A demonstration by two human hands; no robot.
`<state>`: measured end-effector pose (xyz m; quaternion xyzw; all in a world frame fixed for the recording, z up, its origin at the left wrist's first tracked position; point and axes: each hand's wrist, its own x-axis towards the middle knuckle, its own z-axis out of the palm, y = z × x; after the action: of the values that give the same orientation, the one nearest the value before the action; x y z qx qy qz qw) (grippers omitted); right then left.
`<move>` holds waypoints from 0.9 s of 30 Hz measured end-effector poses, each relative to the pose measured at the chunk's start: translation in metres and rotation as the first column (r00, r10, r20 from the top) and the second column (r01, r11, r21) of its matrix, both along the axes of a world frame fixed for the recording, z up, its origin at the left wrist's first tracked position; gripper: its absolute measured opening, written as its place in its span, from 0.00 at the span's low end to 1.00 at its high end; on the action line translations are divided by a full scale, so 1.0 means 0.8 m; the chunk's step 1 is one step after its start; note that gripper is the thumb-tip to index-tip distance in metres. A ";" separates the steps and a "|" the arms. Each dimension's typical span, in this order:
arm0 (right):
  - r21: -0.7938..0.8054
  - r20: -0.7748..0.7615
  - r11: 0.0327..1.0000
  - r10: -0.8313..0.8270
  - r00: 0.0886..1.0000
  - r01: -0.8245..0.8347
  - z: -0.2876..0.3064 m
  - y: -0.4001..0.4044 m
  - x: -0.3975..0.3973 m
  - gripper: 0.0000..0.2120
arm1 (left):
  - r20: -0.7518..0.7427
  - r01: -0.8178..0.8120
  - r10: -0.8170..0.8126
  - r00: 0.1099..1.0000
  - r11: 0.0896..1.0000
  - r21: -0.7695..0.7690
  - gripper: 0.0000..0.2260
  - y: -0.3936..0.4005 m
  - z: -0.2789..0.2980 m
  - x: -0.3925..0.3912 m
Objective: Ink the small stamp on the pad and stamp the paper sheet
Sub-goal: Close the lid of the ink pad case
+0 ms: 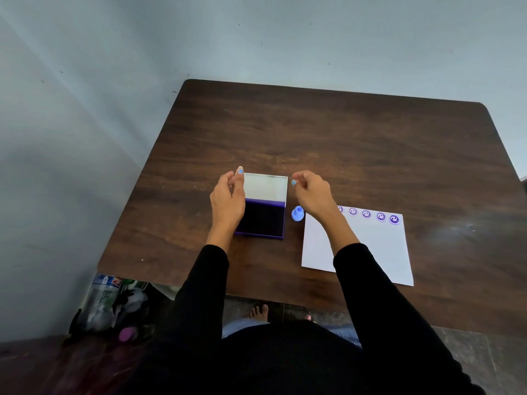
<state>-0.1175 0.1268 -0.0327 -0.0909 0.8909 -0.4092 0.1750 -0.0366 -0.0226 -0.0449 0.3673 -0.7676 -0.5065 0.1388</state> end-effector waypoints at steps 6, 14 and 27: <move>0.084 0.086 0.996 0.035 0.996 -0.042 -0.011 -0.022 -0.001 0.17 | 0.073 0.059 -0.063 0.995 0.996 0.063 0.26 -0.010 -0.013 -0.012; 0.098 0.106 0.995 0.024 0.994 -0.034 -0.011 -0.038 -0.011 0.18 | 0.133 0.058 -0.066 0.989 0.996 0.064 0.24 -0.026 -0.017 -0.032; -0.016 0.146 0.992 -0.118 0.982 0.121 -0.009 -0.037 -0.017 0.19 | 0.182 0.001 -0.023 0.983 0.993 0.120 0.23 -0.041 -0.015 -0.044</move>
<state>-0.1313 0.0972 -0.0397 -0.0095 0.8747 -0.4353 0.2130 -0.0721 -0.0556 -0.0567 0.4155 -0.7475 -0.5165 0.0423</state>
